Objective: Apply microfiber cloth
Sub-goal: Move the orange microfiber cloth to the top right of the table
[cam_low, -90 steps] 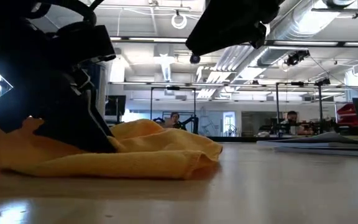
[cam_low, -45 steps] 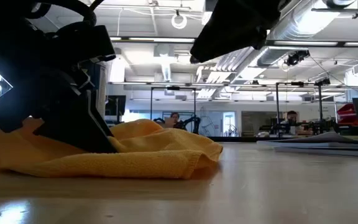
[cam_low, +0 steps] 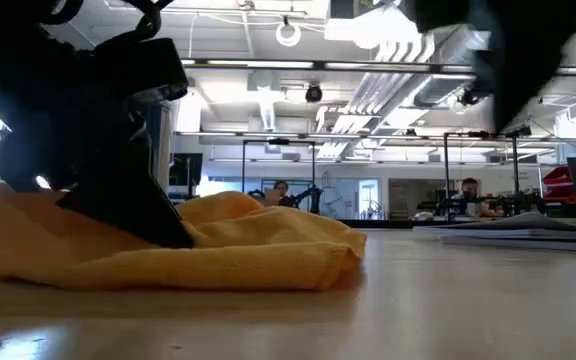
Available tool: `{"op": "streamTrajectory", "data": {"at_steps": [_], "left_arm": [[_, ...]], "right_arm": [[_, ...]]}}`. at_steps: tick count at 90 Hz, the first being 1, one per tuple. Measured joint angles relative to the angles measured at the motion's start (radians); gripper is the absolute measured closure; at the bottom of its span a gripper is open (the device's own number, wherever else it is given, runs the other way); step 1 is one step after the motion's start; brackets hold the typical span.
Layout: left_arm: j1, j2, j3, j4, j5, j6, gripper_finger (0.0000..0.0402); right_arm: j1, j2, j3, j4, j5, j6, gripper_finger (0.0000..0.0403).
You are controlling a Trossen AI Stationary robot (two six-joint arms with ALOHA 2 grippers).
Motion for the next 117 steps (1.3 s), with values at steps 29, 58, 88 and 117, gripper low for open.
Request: {"op": "streamTrajectory", "data": {"at_steps": [29, 58, 88, 117], "left_arm": [[0.017, -0.055, 0.0, -0.063, -0.024, 0.08, 0.0205], [-0.029, -0.276, 0.0, -0.168, -0.101, 0.148, 0.021], [-0.208, -0.4, 0.0, -0.299, -0.098, 0.098, 0.0227], [-0.227, -0.204, -0.001, -0.425, -0.057, -0.128, 0.023]], "right_arm": [[0.208, 0.002, 0.0, -0.173, 0.001, 0.367, 0.0324], [0.348, 0.003, 0.0, -0.285, 0.003, 0.592, 0.0324], [0.399, 0.004, 0.0, -0.318, 0.167, 0.685, 0.0324], [0.378, 0.006, 0.0, -0.271, 0.256, 0.649, 0.0324]]}}
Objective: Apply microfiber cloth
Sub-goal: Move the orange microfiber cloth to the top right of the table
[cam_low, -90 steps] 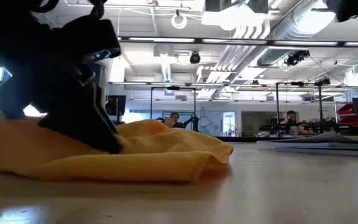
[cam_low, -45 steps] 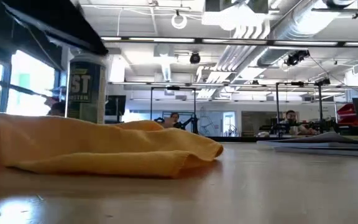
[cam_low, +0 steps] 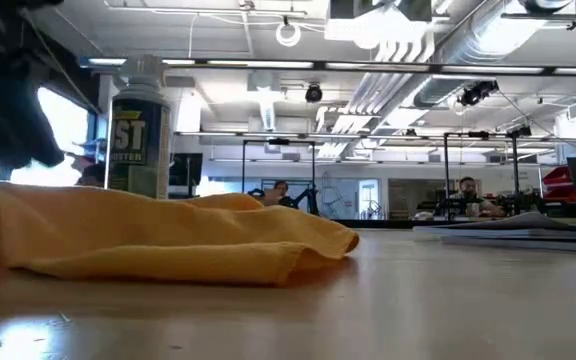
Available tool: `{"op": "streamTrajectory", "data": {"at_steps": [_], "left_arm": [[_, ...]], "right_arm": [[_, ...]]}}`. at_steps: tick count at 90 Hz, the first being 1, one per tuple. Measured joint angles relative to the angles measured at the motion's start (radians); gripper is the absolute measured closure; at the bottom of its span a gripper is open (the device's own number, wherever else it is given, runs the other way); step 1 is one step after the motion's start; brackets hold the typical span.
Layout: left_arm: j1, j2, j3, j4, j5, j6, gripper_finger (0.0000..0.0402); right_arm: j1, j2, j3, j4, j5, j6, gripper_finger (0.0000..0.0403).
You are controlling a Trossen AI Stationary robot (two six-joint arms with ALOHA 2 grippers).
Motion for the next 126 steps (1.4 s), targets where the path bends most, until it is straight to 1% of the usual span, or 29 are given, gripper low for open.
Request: {"op": "streamTrajectory", "data": {"at_steps": [9, 16, 23, 28, 33, 40, 46, 51, 59, 67, 75, 85, 95, 106, 111, 126], "left_arm": [[0.035, 0.075, 0.0, 0.081, -0.069, 0.042, 0.023], [0.075, 0.133, 0.0, 0.18, -0.139, 0.108, 0.023], [0.132, 0.177, 0.0, 0.306, -0.213, 0.172, 0.023], [0.177, 0.198, 0.0, 0.415, -0.236, 0.219, 0.023], [0.218, 0.204, 0.0, 0.528, -0.225, 0.286, 0.023], [0.258, 0.196, 0.0, 0.672, -0.172, 0.395, 0.023], [0.267, 0.169, 0.0, 0.755, -0.121, 0.482, 0.023], [0.261, 0.129, 0.0, 0.784, -0.096, 0.536, 0.023], [0.229, 0.05, 0.0, 0.74, -0.093, 0.566, 0.023], [0.174, -0.047, 0.0, 0.615, -0.092, 0.556, 0.023], [0.108, -0.141, 0.001, 0.473, -0.095, 0.505, 0.023], [0.029, -0.232, 0.001, 0.334, -0.105, 0.411, 0.023], [-0.046, -0.288, 0.001, 0.257, -0.173, 0.338, 0.023], [-0.108, -0.302, 0.001, 0.215, -0.275, 0.293, 0.023], [-0.129, -0.3, 0.001, 0.195, -0.303, 0.262, 0.023], [-0.171, -0.298, 0.001, 0.117, -0.309, 0.132, 0.023]], "right_arm": [[-0.018, 0.0, 0.0, 0.002, 0.022, -0.001, 0.0324], [-0.04, 0.0, 0.0, 0.013, 0.066, -0.006, 0.0324], [-0.067, 0.0, 0.0, 0.047, 0.127, -0.066, 0.0324], [-0.094, 0.0, 0.0, 0.09, 0.173, -0.138, 0.0324], [-0.124, 0.0, 0.0, 0.146, 0.214, -0.227, 0.0324], [-0.17, 0.0, 0.0, 0.249, 0.264, -0.374, 0.0324], [-0.21, 0.0, 0.0, 0.351, 0.296, -0.514, 0.0324], [-0.242, 0.005, 0.0, 0.441, 0.32, -0.628, 0.0324], [-0.291, 0.026, 0.0, 0.565, 0.331, -0.81, 0.0324], [-0.336, 0.056, 0.0, 0.651, 0.327, -0.941, 0.0324], [-0.374, 0.092, 0.0, 0.697, 0.306, -1.02, 0.0324], [-0.42, 0.135, 0.0, 0.722, 0.279, -1.046, 0.0324], [-0.457, 0.168, 0.0, 0.785, 0.261, -1.041, 0.0324], [-0.488, 0.201, 0.0, 0.86, 0.261, -1.063, 0.0324], [-0.499, 0.223, 0.0, 0.887, 0.253, -1.072, 0.0324], [-0.535, 0.28, 0.0, 0.918, 0.19, -1.074, 0.0324]]}}
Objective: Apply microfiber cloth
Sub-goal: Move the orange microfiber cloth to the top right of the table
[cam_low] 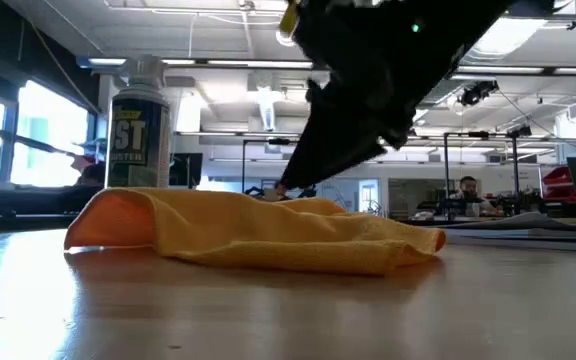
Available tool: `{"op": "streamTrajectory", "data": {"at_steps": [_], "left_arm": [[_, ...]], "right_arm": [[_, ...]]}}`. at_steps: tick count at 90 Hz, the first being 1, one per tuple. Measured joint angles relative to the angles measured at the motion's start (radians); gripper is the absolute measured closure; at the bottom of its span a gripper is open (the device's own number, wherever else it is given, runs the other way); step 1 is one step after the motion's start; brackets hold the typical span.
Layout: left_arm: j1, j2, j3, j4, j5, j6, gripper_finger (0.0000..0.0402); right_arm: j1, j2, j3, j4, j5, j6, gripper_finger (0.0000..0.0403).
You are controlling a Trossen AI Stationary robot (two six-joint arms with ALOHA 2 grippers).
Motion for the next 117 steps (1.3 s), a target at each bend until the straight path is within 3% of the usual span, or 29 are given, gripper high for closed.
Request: {"op": "streamTrajectory", "data": {"at_steps": [35, 59, 82, 103, 117], "left_arm": [[-0.013, 0.001, 0.0, -0.064, -0.023, -0.074, 0.023], [-0.013, 0.001, 0.0, -0.109, -0.017, -0.127, 0.023], [-0.013, 0.001, -0.001, -0.161, -0.003, -0.202, 0.023], [-0.013, 0.001, -0.001, -0.185, -0.003, -0.238, 0.023], [-0.013, 0.001, -0.001, -0.185, -0.018, -0.239, 0.023]], "right_arm": [[-0.121, 0.056, 0.0, -0.019, -0.007, -0.098, 0.0324], [-0.268, 0.049, 0.003, -0.192, -0.021, -0.179, 0.0324], [-0.382, 0.039, 0.005, -0.336, -0.016, -0.395, 0.0324], [-0.503, 0.018, -0.002, -0.506, 0.11, -0.59, 0.0324], [-0.603, 0.015, -0.002, -0.582, 0.105, -0.645, 0.0324]]}}
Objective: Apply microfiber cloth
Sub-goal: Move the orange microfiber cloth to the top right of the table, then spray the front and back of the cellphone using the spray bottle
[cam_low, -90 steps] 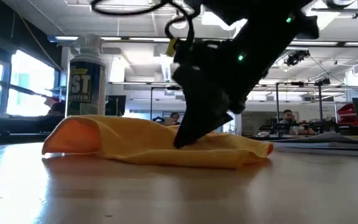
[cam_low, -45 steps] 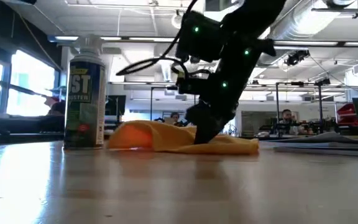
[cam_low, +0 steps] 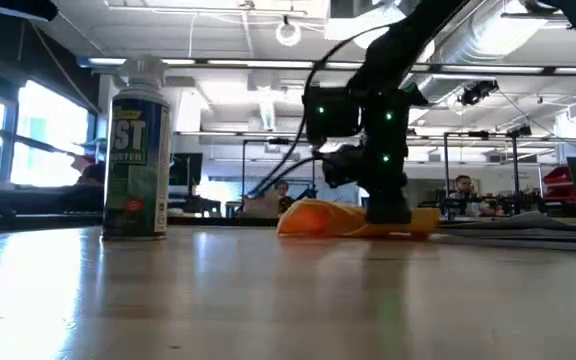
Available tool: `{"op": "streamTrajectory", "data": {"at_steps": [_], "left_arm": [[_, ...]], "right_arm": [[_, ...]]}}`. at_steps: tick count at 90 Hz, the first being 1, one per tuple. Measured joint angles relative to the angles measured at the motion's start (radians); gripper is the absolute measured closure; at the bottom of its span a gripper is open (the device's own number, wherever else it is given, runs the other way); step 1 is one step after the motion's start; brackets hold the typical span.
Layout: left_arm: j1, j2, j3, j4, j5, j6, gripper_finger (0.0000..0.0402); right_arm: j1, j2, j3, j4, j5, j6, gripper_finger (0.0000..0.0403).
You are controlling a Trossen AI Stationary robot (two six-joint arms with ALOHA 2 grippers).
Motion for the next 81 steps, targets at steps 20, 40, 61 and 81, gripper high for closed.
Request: {"op": "streamTrajectory", "data": {"at_steps": [20, 40, 61, 81], "left_arm": [[0.001, 0.0, 0.0, 0.001, -0.011, -0.008, 0.023], [0.001, 0.0, 0.0, 0.003, -0.033, -0.02, 0.023], [0.003, 0.038, 0.0, 0.007, -0.068, -0.026, 0.023], [0.038, 0.114, 0.0, 0.05, -0.081, -0.014, 0.023]], "right_arm": [[-0.067, -0.04, 0.0, -0.069, -0.012, 0.024, 0.0324], [-0.037, -0.228, 0.0, -0.075, 0.021, 0.055, 0.0324], [0.105, -0.443, 0.002, -0.156, -0.118, 0.253, 0.0324], [0.334, -0.535, 0.002, -0.312, -0.312, 0.51, 0.0324]]}}
